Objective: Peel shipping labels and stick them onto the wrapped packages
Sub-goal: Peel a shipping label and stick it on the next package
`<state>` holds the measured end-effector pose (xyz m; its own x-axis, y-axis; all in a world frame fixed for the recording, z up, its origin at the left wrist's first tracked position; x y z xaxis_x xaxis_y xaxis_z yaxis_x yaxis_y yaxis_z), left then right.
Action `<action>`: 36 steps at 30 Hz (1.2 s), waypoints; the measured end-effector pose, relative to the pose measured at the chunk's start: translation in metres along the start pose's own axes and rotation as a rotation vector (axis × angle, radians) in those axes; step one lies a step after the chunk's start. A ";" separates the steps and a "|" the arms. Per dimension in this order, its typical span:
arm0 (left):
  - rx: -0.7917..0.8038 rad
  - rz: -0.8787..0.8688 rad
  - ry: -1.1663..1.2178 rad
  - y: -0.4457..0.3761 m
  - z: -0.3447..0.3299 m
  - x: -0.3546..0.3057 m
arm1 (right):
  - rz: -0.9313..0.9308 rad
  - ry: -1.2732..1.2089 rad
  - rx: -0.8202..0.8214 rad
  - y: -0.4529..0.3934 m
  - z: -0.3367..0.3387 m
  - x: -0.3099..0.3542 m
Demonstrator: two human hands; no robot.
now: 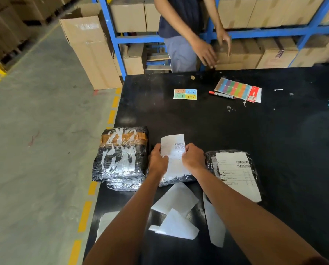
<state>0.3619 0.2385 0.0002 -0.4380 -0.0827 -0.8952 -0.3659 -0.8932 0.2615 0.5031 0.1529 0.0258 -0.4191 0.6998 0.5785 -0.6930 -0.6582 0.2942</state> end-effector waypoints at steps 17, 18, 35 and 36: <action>-0.078 -0.015 -0.180 -0.001 -0.005 0.004 | 0.036 0.003 -0.058 -0.008 -0.011 -0.001; -0.088 -0.022 -0.199 0.002 -0.007 0.002 | 0.048 0.004 -0.072 -0.008 -0.012 -0.001; -0.032 -0.385 -0.709 -0.011 -0.033 -0.012 | 0.322 0.083 -0.067 -0.018 -0.033 0.006; -0.010 -0.356 -0.753 -0.017 -0.033 -0.011 | 0.307 0.107 -0.021 -0.023 -0.035 0.008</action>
<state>0.4004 0.2402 -0.0064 -0.7310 0.5200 -0.4419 -0.5804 -0.8143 0.0018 0.4954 0.1830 -0.0027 -0.6689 0.4952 0.5545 -0.5360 -0.8380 0.1018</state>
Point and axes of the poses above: each hand's wrist, its own y-axis away from the middle knuckle, its own z-axis out of the back of the hand, x = y × z, the point moved 9 cm from there along -y, towards the middle knuckle, and after that the axes turned 2 degrees about x, right-handed, at the moved point
